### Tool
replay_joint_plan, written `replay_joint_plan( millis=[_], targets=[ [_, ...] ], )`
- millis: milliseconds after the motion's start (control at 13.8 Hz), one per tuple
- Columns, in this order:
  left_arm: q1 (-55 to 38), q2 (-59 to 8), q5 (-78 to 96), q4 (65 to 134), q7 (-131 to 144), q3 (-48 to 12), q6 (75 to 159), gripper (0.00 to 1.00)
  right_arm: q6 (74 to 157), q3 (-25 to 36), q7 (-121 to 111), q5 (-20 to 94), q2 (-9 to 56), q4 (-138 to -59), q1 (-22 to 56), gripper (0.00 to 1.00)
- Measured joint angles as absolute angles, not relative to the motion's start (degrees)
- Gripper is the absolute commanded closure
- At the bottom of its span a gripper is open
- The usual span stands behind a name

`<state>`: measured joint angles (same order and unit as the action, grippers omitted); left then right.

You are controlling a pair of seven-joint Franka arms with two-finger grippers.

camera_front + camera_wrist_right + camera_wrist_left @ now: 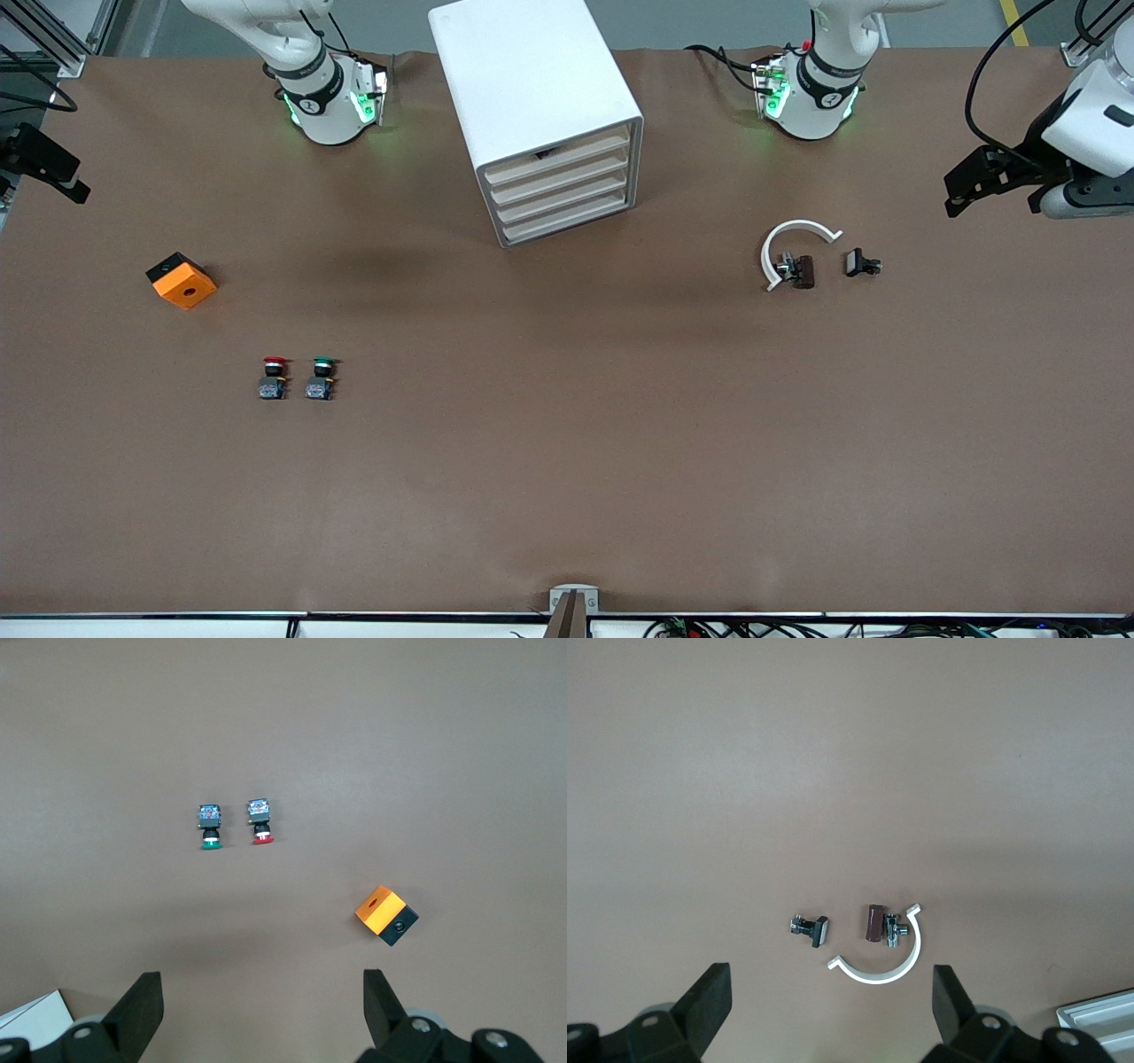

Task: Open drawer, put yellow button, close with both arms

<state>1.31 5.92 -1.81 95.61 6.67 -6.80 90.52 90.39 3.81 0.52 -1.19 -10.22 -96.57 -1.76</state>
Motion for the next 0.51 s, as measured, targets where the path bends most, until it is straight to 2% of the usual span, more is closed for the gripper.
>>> replay_joint_plan(
  millis=[507],
  targets=[
    [2.5, 5.6, -1.4, 95.0, 6.7, -6.6, 89.4, 0.0, 90.4, 3.8, 0.5, -1.2, -10.2, -96.6, -1.8, 0.0]
  ],
)
